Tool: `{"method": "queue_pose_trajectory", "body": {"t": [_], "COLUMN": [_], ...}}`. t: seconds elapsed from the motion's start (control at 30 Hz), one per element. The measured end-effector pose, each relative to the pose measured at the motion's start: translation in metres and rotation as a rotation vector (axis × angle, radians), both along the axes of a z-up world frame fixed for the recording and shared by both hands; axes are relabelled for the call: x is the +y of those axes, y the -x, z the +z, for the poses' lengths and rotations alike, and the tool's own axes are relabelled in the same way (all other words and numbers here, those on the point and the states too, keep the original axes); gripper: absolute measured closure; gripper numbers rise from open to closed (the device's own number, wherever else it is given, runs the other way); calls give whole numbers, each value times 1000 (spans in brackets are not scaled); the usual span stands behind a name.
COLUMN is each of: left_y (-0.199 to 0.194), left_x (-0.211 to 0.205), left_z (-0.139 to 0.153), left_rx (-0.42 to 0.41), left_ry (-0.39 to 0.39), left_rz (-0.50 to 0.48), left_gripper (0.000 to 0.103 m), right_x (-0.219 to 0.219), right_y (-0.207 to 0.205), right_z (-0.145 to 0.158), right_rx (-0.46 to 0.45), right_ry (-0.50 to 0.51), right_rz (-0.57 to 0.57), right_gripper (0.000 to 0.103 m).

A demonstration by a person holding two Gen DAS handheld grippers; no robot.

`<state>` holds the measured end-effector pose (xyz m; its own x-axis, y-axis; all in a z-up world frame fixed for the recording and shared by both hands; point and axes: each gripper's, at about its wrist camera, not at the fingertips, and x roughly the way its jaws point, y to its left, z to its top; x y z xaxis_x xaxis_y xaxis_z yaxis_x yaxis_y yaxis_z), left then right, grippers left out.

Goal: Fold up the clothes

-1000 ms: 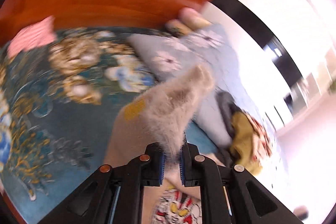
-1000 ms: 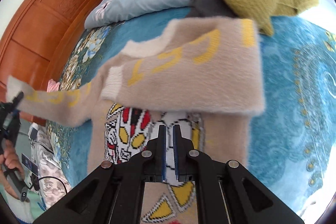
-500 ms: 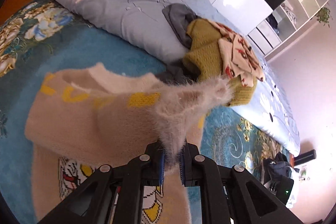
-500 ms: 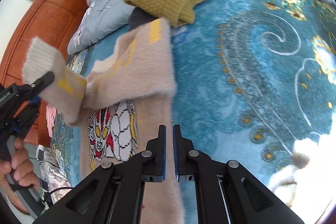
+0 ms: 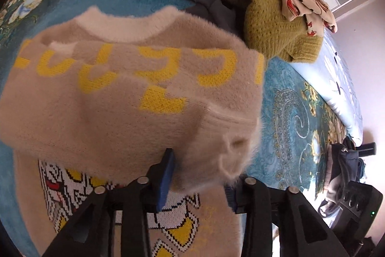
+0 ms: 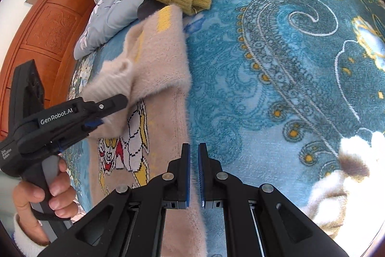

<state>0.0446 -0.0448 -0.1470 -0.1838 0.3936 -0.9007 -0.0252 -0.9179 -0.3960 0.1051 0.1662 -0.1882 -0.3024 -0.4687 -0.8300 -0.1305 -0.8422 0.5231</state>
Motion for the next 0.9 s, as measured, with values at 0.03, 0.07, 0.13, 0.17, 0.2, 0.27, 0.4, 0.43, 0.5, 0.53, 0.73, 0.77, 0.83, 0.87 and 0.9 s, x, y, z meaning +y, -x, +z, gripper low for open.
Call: {"method": "queue_pose_trajectory", "body": {"t": [0.03,0.07,0.13,0.17,0.2,0.27,0.4,0.43,0.5,0.53,0.73,0.77,0.83,0.87,0.9], "left_y": [-3,-8,-20,-28,-36,-56,-95,-106,-128,-139,-186,-191,-199,-202,-204], "left_x": [-2,-7,-24,-36,-48,-82,-142,-156,-182,-195,-246,-250,-257,-259,-261], "left_z": [1,5,13,16,19,19,14,13,9,8,6,5,3,1,0], "left_rx": [-4,2,20,31,42,54,52,49,44,40,25,22,12,5,-1], "left_ry": [-20,-43,-91,-116,-136,-133,-129,-136,-170,-181,-186,-195,-206,-209,-212], "left_rz": [-2,2,43,74,110,225,439,497,582,617,753,766,781,785,787], "left_gripper": [53,52,47,45,44,43,43,43,43,43,43,43,43,43,43], "right_x": [-1,-1,-2,-3,-4,-8,-17,-20,-27,-31,-42,-42,-48,-51,-55], "right_y": [0,1,2,4,5,10,27,31,40,44,53,53,55,55,57], "right_z": [1,3,8,9,11,13,18,19,17,15,0,-2,-7,-8,-7], "right_rx": [7,14,34,43,54,76,102,107,106,99,54,46,34,35,51], "right_ry": [3,6,12,21,32,65,197,228,226,213,111,105,136,154,144], "right_rz": [4,8,16,18,20,25,14,3,-15,-21,-56,-66,-52,-41,-31], "right_gripper": [97,97,97,97,97,97,91,84,61,61,61,61,61,61,61]}}
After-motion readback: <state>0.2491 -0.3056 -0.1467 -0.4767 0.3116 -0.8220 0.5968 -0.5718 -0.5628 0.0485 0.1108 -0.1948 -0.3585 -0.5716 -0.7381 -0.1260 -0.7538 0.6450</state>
